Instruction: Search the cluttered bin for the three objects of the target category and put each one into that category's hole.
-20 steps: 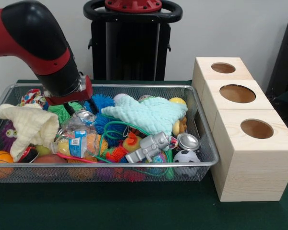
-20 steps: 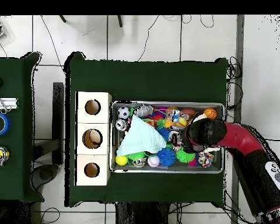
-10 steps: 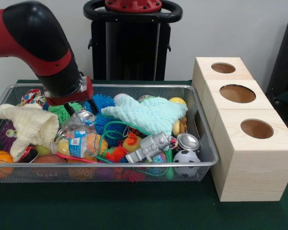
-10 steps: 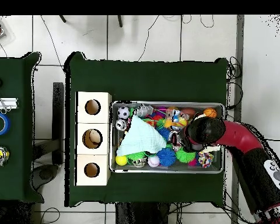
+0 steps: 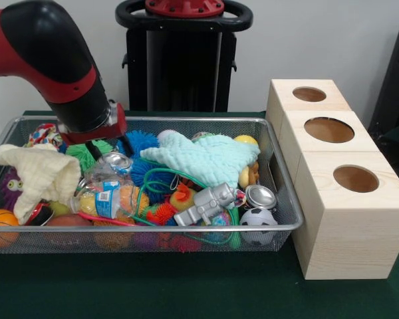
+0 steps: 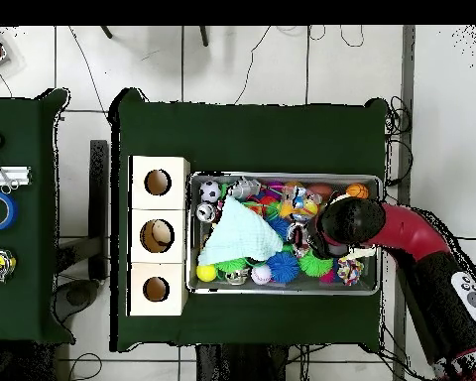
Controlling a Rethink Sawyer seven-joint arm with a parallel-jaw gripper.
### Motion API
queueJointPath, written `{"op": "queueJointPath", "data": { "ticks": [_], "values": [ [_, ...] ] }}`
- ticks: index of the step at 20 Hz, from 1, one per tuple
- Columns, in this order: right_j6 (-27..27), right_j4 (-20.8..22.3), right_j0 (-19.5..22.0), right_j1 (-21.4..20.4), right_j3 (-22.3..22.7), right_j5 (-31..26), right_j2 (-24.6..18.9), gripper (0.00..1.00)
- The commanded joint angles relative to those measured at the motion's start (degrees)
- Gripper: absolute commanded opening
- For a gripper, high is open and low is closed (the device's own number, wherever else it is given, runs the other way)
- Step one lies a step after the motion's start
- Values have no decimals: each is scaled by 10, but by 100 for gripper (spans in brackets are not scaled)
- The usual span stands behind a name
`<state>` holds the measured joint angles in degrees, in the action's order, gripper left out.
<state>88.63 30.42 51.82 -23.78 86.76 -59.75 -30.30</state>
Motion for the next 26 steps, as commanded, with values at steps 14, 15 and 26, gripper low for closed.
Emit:
{"op": "queueJointPath", "data": {
  "ticks": [14,15,26],
  "values": [
    [-21,13,19,-19,-90,36,12,100],
    [-21,13,19,-17,-92,38,11,100],
    [-30,27,20,-6,-95,62,8,100]
  ]
}}
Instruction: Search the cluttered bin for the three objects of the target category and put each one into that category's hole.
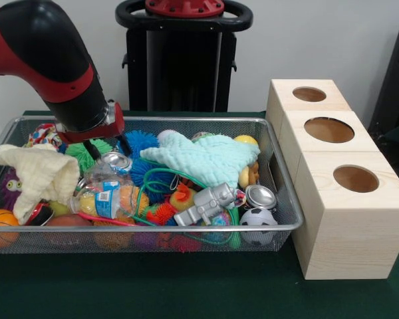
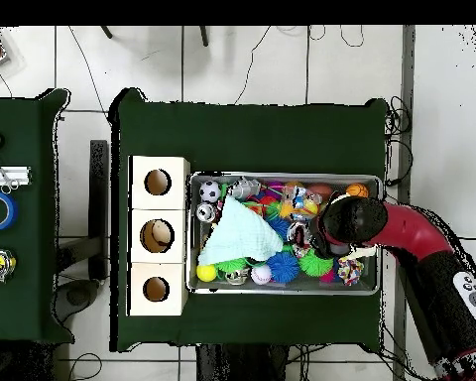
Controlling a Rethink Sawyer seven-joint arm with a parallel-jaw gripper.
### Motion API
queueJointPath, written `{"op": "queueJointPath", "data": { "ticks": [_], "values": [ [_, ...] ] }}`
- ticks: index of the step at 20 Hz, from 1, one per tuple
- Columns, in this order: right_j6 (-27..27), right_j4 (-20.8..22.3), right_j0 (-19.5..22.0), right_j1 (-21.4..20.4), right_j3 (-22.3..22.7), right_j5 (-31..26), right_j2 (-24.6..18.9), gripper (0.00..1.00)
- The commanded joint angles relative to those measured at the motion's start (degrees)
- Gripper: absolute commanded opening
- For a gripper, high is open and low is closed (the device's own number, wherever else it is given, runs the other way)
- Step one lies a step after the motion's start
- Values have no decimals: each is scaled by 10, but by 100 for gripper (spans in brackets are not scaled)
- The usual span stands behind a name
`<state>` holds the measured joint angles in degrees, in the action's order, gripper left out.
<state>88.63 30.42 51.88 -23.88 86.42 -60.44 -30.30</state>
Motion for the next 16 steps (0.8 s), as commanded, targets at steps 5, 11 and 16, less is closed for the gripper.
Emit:
{"op": "queueJointPath", "data": {
  "ticks": [5,11,16],
  "values": [
    [-35,31,28,-11,-73,84,7,100],
    [-53,35,45,-19,-43,98,0,100],
    [-79,47,67,-21,-12,110,-7,100]
  ]
}}
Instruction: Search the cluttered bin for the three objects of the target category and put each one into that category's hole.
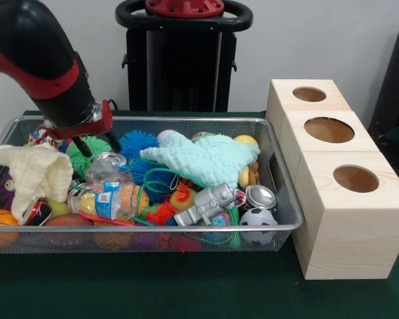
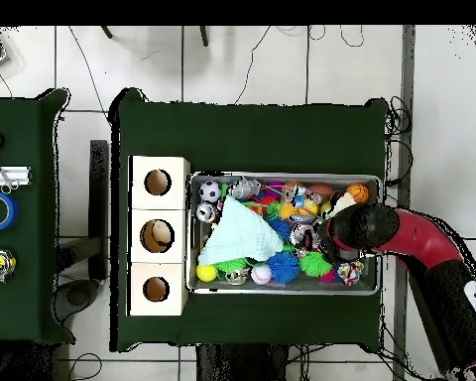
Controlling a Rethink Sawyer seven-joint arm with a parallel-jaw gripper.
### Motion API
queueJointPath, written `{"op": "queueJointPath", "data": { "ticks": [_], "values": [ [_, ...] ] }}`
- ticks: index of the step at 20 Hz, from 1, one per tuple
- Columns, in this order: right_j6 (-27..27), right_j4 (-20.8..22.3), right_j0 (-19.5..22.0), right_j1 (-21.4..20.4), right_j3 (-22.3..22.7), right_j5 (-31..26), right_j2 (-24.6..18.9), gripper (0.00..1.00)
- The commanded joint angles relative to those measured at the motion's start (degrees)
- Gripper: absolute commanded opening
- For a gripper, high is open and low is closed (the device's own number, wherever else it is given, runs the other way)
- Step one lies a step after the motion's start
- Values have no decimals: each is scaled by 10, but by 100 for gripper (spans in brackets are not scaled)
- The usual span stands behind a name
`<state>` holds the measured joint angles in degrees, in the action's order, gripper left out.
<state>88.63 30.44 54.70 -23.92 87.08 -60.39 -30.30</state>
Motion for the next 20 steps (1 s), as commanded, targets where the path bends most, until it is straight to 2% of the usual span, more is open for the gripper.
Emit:
{"op": "queueJointPath", "data": {
  "ticks": [1,6,12,15,20],
  "values": [
    [-81,50,44,-22,-7,112,-7,100],
    [-79,68,73,-57,81,146,-3,100],
    [-100,86,94,-52,123,167,-9,100],
    [-80,95,106,-55,154,199,-5,100],
    [-43,91,94,-97,193,208,-2,100]
  ]
}}
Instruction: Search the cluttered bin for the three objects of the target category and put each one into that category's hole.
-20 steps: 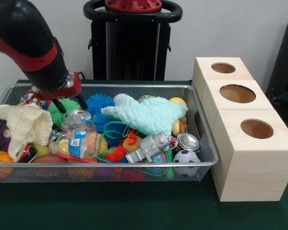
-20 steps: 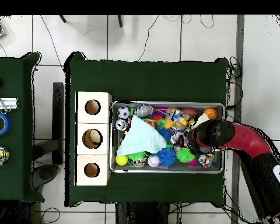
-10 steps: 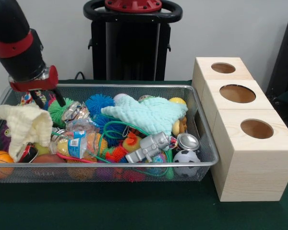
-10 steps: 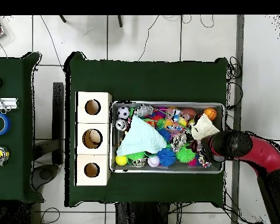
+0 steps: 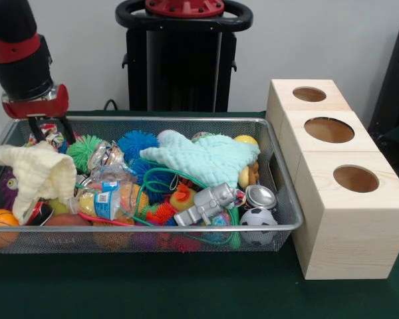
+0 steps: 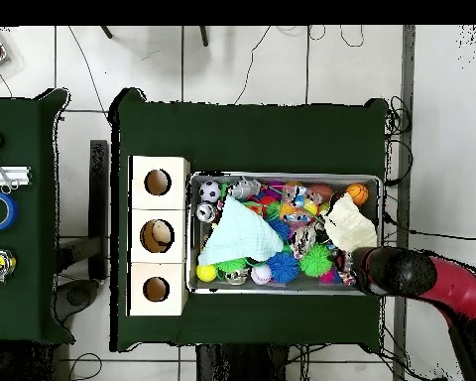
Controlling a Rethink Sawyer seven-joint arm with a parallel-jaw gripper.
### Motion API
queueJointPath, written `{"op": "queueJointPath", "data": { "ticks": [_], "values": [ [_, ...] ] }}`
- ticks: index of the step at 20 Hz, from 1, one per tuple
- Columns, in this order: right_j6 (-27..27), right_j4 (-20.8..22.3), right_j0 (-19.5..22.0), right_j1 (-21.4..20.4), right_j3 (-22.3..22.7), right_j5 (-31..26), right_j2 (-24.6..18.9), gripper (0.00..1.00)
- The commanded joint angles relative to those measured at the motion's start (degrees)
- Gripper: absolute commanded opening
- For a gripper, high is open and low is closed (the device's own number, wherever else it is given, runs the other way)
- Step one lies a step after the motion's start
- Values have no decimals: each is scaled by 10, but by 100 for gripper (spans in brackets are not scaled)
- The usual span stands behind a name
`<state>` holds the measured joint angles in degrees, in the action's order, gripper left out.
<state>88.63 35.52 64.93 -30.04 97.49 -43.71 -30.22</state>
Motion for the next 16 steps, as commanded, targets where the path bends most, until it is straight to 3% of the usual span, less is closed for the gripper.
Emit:
{"op": "queueJointPath", "data": {
  "ticks": [1,8,16],
  "values": [
    [-35,36,-12,-46,95,39,-2,100],
    [0,0,-41,-133,135,8,1,100],
    [0,-19,-57,-138,126,-5,0,100]
  ]
}}
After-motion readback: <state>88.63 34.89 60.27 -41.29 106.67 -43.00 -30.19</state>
